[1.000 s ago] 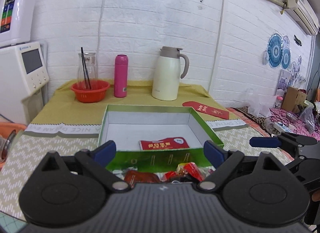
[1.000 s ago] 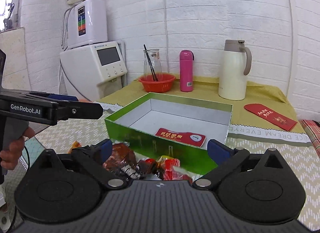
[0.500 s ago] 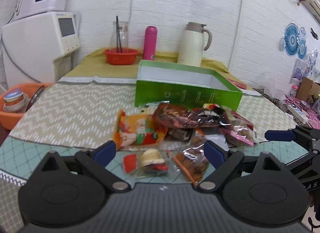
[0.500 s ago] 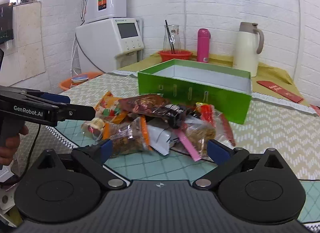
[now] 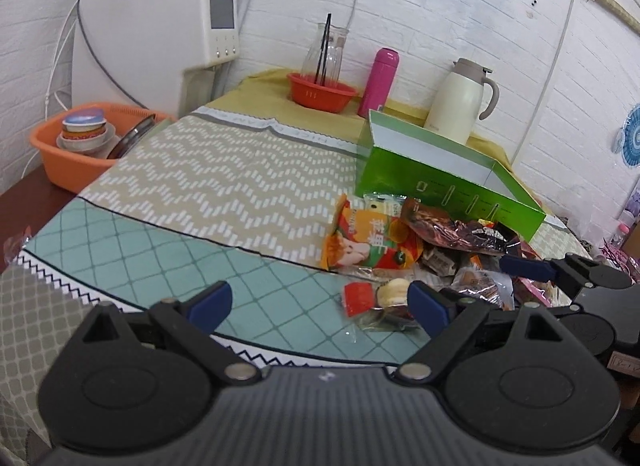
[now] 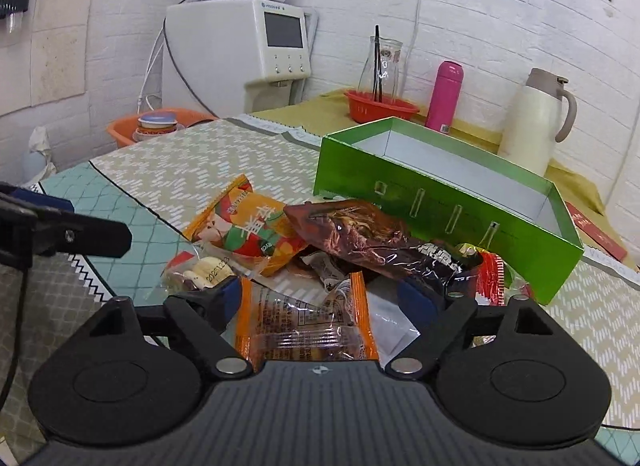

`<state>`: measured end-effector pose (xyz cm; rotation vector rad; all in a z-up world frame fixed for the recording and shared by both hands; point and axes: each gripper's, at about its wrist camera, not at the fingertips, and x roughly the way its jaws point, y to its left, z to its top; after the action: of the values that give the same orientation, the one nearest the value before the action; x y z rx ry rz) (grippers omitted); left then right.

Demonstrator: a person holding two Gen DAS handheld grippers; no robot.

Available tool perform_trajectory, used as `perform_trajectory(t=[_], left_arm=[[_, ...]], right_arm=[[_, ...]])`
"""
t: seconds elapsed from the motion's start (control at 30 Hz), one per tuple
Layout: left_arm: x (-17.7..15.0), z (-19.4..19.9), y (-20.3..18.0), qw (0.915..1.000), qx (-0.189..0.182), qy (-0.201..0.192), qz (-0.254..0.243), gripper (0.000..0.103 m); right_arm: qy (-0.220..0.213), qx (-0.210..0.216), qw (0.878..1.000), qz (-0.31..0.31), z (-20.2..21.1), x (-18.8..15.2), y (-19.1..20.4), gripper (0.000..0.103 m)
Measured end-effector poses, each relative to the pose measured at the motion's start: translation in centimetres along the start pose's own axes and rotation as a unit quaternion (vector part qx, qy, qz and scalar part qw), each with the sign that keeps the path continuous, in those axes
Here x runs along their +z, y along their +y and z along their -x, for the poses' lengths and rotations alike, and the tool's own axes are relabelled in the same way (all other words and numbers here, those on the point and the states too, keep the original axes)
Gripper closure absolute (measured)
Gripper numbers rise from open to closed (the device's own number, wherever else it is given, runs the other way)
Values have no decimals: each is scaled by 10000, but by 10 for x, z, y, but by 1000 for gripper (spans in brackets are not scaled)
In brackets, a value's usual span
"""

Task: Organize snacks
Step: 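Grasp the clear cookie bag with the left gripper while the right grasps the orange-edged bag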

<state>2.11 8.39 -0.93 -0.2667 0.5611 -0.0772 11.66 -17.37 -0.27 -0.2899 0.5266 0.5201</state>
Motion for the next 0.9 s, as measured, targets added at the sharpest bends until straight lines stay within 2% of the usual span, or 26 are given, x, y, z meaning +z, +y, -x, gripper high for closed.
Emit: perform_trajectory(t=[0.13,0.23,0.4,0.5,0.6,0.73,0.9], left_arm=[[2,-6,-7,9999,-101,82,-72,14],[2,-11,-21,9991,-324,152,-242,14],[1,-19,-54,9930,-916,271,-692,14],[0,-22,-68,9900,-1038,277,-917,14],[-2,-30,-70,9910,-892,402,-913,14],[-4,-41,-60,9941,-397,543,-853,14],[5,-59,-56,9933,-293,637,-920,14]], right_arm=[[147,248,9996,36,11,-15,-7,0],[193,372,9991,7,25,-29,-19,0],[206,112,9995,-228,45,-44,-39,0],[237,32,9987,-455,55,-54,-51,0],[289,-83,9968,-747,61,-59,-58,0],[230,62,9950,-972,60,-57,-61,0],[229,84,9945,-1020,52,-56,-61,0]])
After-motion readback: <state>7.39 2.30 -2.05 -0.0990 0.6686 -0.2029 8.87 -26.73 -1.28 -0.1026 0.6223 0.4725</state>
